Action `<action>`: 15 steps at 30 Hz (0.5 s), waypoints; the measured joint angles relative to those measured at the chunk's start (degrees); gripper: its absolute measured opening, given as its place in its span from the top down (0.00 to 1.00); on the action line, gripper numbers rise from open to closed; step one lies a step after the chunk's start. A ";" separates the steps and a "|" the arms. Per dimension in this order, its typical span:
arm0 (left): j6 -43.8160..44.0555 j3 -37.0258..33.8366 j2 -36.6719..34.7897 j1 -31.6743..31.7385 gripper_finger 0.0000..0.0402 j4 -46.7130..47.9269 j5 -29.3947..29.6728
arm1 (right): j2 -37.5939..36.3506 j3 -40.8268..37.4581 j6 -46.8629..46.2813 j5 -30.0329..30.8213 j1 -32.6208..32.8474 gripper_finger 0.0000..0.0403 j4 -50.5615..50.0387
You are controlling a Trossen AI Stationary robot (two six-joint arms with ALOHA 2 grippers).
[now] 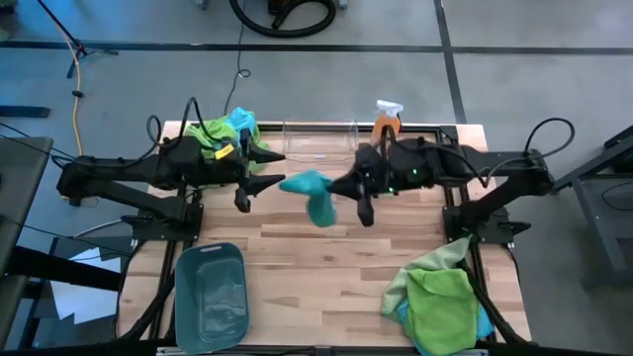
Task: Sort microfiber towel by color & place in baskets
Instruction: Put the blue microfiber towel into the transparent bin
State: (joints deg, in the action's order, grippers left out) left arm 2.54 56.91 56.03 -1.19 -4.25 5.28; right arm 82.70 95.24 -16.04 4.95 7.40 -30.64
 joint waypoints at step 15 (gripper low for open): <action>1.94 5.36 9.25 0.08 0.44 0.06 -12.09 | 3.23 0.00 4.56 -10.29 -5.85 1.00 14.36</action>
State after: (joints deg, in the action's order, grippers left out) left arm 4.47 62.27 65.28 -1.11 -4.19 -6.81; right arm 85.93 95.24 -11.49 -5.33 1.56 -16.28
